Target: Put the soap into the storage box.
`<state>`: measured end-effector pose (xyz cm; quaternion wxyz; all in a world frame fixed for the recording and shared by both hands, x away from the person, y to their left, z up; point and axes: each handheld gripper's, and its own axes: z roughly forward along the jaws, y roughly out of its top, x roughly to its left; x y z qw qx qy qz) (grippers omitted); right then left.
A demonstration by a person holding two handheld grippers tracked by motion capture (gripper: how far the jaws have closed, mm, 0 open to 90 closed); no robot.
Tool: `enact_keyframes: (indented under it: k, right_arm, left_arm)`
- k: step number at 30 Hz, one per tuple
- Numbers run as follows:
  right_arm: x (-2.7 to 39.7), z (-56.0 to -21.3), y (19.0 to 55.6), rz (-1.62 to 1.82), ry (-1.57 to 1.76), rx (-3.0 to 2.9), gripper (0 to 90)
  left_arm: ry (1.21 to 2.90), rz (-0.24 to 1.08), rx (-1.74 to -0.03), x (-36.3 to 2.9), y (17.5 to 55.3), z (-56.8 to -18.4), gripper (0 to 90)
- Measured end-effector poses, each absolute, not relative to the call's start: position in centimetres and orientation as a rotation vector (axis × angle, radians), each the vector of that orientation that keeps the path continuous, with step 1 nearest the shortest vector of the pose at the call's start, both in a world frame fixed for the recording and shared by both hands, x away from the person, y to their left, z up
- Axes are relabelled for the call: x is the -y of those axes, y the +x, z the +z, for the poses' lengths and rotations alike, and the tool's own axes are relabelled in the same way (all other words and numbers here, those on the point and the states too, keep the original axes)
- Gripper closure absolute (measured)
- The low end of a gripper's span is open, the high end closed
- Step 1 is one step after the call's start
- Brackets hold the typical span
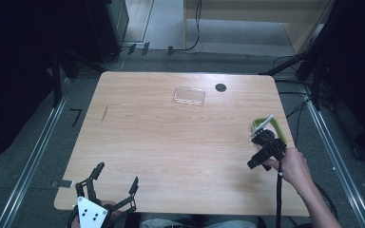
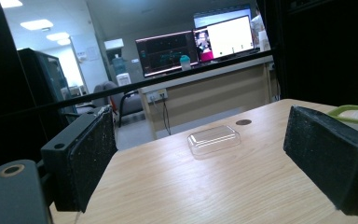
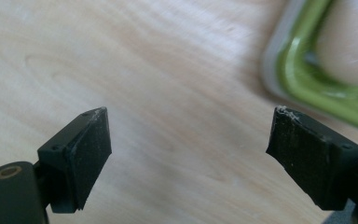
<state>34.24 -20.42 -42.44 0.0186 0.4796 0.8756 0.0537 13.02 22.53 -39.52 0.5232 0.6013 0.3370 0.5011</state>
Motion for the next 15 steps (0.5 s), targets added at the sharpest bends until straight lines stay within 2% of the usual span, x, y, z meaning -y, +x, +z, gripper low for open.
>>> enact_keyframes:
  k: [7,15]
  right_arm:
    - [19.2,-44.0,32.2,0.141,1.419,-2.804,13.4]
    - [18.3,-45.3,31.7,0.086,1.372,-2.853,13.5]
  left_arm:
    - [1.441,1.198,-0.806,-22.5,13.1,-39.5,9.9]
    - [1.438,1.196,-0.809,-22.5,13.1,-39.5,9.9]
